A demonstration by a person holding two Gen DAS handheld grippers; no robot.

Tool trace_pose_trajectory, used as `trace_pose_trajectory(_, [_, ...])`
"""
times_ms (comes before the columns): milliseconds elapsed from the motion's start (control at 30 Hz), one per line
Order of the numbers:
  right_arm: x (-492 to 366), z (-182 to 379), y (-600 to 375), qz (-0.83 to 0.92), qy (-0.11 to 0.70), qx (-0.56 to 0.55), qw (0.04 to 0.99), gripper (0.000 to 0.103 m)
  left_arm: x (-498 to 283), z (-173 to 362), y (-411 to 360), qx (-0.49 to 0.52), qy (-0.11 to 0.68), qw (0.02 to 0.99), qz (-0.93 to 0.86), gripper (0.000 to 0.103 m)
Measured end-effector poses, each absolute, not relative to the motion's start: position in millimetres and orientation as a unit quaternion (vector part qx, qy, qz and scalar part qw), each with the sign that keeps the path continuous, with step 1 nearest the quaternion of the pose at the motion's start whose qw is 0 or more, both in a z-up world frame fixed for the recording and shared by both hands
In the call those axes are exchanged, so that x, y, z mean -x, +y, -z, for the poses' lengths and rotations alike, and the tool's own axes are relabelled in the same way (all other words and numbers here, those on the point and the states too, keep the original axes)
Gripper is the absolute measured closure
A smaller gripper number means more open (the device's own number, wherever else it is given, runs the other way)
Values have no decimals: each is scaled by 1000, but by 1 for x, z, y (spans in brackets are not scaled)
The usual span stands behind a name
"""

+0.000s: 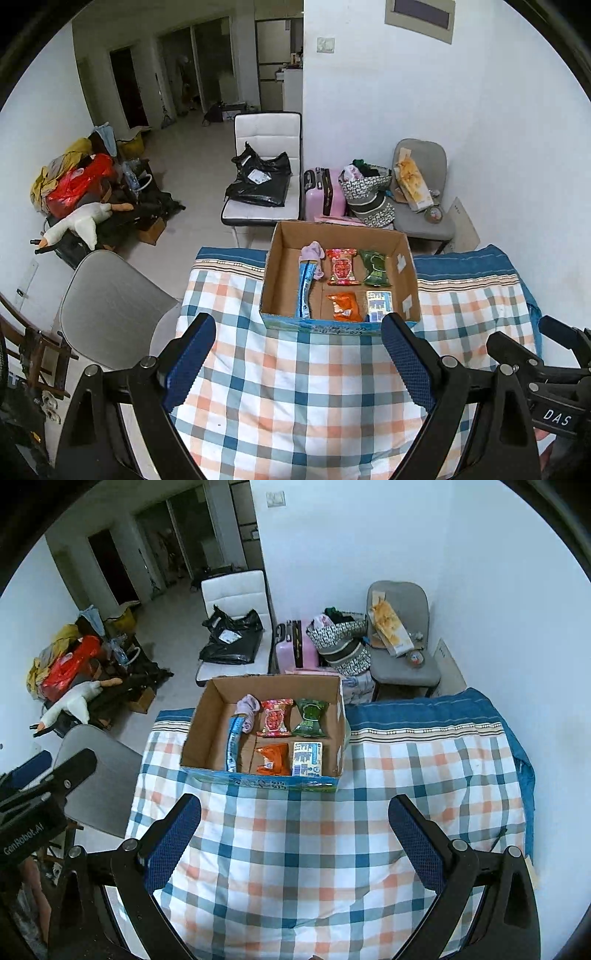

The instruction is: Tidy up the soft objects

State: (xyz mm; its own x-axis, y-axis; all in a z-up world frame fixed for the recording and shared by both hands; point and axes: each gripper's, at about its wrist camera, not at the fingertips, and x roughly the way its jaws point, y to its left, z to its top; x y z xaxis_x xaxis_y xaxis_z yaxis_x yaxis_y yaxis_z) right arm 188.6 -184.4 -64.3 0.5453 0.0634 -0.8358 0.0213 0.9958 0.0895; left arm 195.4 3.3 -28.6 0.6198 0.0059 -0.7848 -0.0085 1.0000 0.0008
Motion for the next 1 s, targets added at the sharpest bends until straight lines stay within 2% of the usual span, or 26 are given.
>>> trace_pose_trajectory(467, [-147, 26, -183, -10, 453, -39, 891, 0, -152, -2, 1, 0, 409, 913, -3, 11])
trace_pose_trajectory(1000, [-137, 7, -192, 10, 437, -35, 899, 0, -145, -4, -1, -2, 409, 913, -1, 11])
